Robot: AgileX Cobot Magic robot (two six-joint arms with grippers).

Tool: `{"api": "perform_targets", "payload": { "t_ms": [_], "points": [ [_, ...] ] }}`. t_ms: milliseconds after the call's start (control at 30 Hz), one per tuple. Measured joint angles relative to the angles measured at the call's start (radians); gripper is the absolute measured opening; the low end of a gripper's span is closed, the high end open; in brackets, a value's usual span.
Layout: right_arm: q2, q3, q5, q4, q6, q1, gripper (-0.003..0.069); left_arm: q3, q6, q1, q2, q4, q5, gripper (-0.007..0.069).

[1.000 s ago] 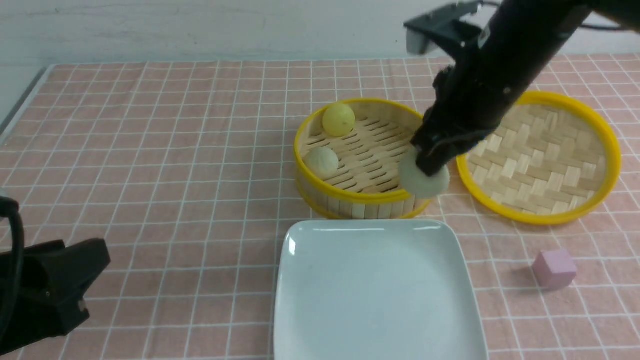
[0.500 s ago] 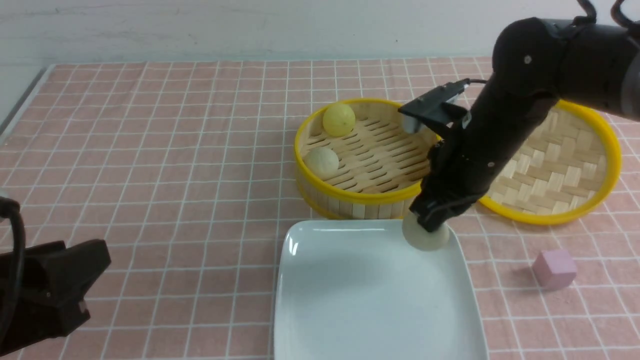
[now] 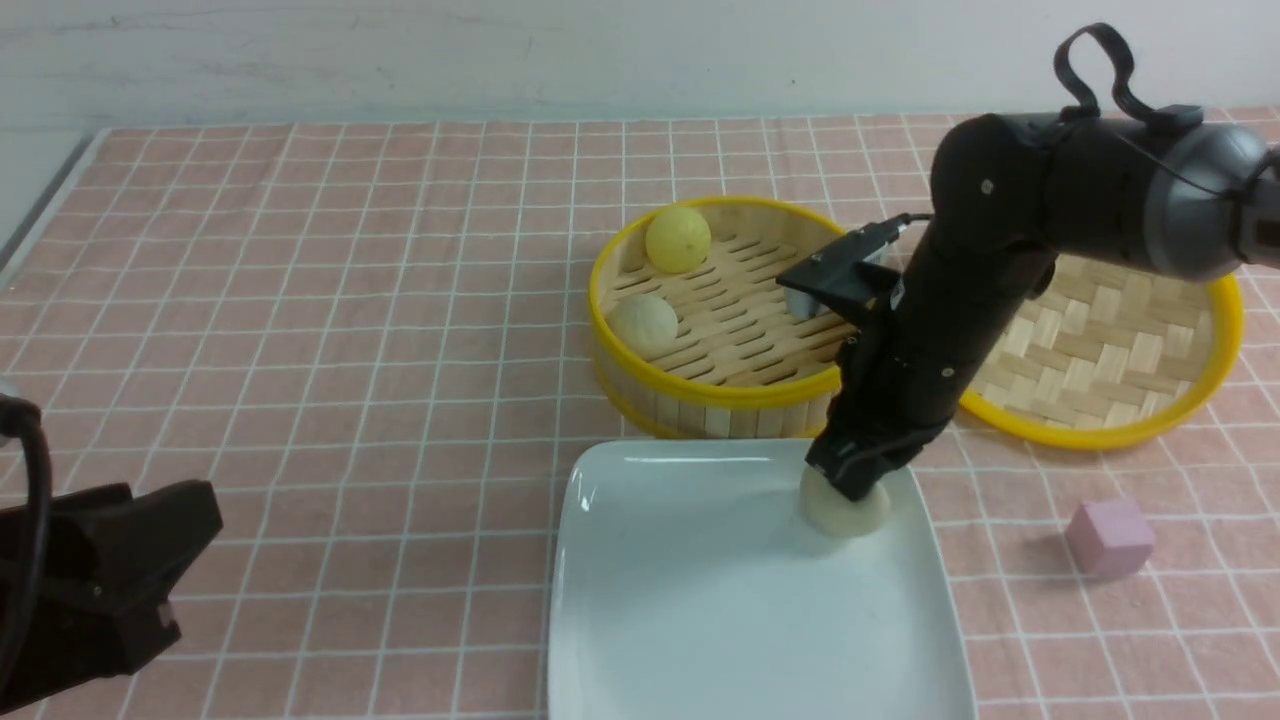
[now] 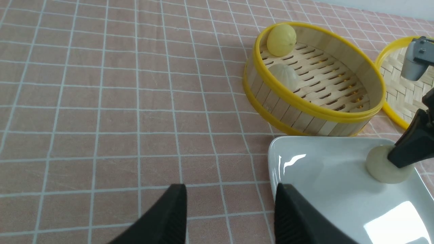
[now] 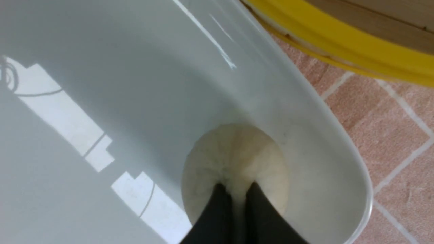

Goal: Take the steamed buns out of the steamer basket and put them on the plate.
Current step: Use the right arm to put the steamed stuffed bun into the plate, then use the left arm to grab the steamed stuffed bun that is closest to it

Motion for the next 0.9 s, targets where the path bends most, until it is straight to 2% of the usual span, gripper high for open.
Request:
{"api": "perform_targets", "payload": {
  "t_ms": [100,167,200,233,267,333,433,600,733,900],
  "points": [
    [0.0,0.0,0.01,-0.006,0.0,0.0,0.0113,0.0,0.0,0.0,0.0,0.0,0.0,0.0376],
    [0.0,0.0,0.011,-0.01,0.0,0.0,0.0215,0.0,0.0,0.0,0.0,0.0,0.0,0.0376],
    [0.0,0.0,0.011,-0.011,0.0,0.0,0.029,0.0,0.0,0.0,0.0,0.0,0.0,0.0376],
    [0.0,0.0,0.011,-0.012,0.0,0.0,0.0304,0.0,0.0,0.0,0.0,0.0,0.0,0.0376],
    [0.0,0.0,0.011,-0.015,0.001,0.0,0.0395,0.0,0.0,0.0,0.0,0.0,0.0,0.0376],
    [0.0,-0.001,0.011,-0.018,0.008,0.0,0.0512,0.0,0.0,0.0,0.0,0.0,0.0,0.0376],
    [0.0,-0.017,0.017,-0.018,0.045,0.0,0.0617,0.0,0.0,0.0,0.0,0.0,0.0,0.0376],
    [-0.001,-0.098,0.066,-0.018,0.075,0.0,0.0622,0.0,0.0,0.0,0.0,0.0,0.0,0.0376],
    [-0.04,-0.207,0.116,-0.02,0.091,0.0,0.0542,0.0,0.0,0.0,0.0,0.0,0.0,0.0376],
    [-0.119,-0.298,0.126,-0.02,0.1,0.0,0.0503,0.0,0.0,0.0,0.0,0.0,0.0,0.0376]
  ]
}}
